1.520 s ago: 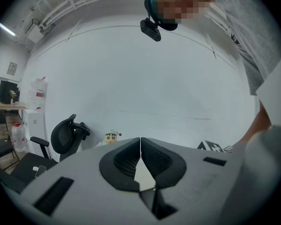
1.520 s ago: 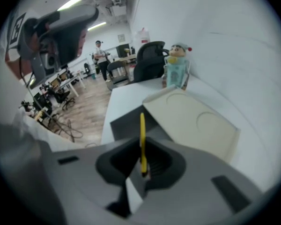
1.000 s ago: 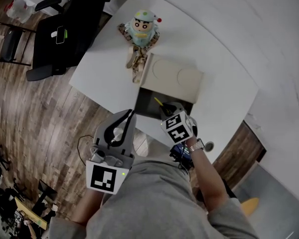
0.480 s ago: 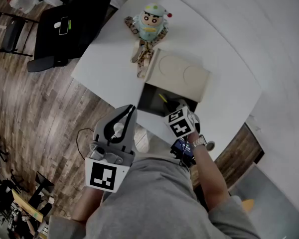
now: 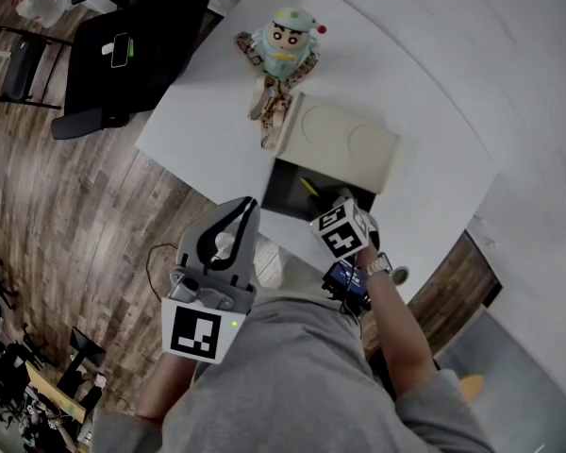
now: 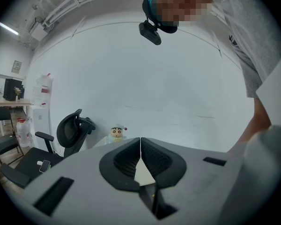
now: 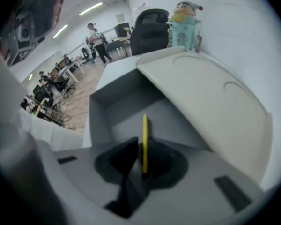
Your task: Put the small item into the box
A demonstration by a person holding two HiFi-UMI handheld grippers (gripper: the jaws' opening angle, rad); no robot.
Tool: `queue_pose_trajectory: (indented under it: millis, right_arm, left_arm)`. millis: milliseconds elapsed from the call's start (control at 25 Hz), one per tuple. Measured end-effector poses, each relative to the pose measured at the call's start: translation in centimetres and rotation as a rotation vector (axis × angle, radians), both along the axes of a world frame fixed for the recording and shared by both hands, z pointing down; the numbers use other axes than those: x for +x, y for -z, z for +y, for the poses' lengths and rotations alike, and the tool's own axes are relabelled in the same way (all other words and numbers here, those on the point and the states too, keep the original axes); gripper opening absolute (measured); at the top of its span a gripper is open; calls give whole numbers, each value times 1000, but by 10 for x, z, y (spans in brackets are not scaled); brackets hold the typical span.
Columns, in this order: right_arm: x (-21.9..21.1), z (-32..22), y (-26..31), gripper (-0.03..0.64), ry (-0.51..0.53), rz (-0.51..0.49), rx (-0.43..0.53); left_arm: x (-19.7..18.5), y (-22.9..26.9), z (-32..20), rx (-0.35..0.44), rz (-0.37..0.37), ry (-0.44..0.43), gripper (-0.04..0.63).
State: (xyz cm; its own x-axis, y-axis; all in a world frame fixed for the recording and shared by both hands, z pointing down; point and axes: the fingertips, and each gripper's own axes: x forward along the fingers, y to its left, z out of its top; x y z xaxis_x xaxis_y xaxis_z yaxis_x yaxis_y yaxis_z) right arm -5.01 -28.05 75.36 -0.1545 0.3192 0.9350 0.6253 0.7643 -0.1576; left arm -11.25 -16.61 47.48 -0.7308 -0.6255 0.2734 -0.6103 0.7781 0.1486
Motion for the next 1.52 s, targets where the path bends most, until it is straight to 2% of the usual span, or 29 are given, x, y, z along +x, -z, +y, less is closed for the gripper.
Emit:
queue_pose_trajectory:
  millis: [120,680,880,1040,1280,1520]
  right_arm:
    - [0,0,0,98,-6,2,0]
    - [-5,-14,29,100,-133,-56,-18]
    - [-7,-18,50,49,-190,-98,-45]
    - [-7,-22,65,38,-232,-128,-51]
    - [-4,-27,89,32,-360,-176,-104]
    - [-2,-25,122,32,-509,-250,-204]
  left_arm:
    - [-2,1,-2,3,-2,-13,35]
    - [-3,16,-12,9,-37,-106,35]
    - [-3,23,-19,11,-55,-164,35]
    - [-3,28,-29,11,-66,-220,35]
    - [-6,35,-40,20,-91,-291,35]
    - [-5,37,-48,31,-82,-359,35]
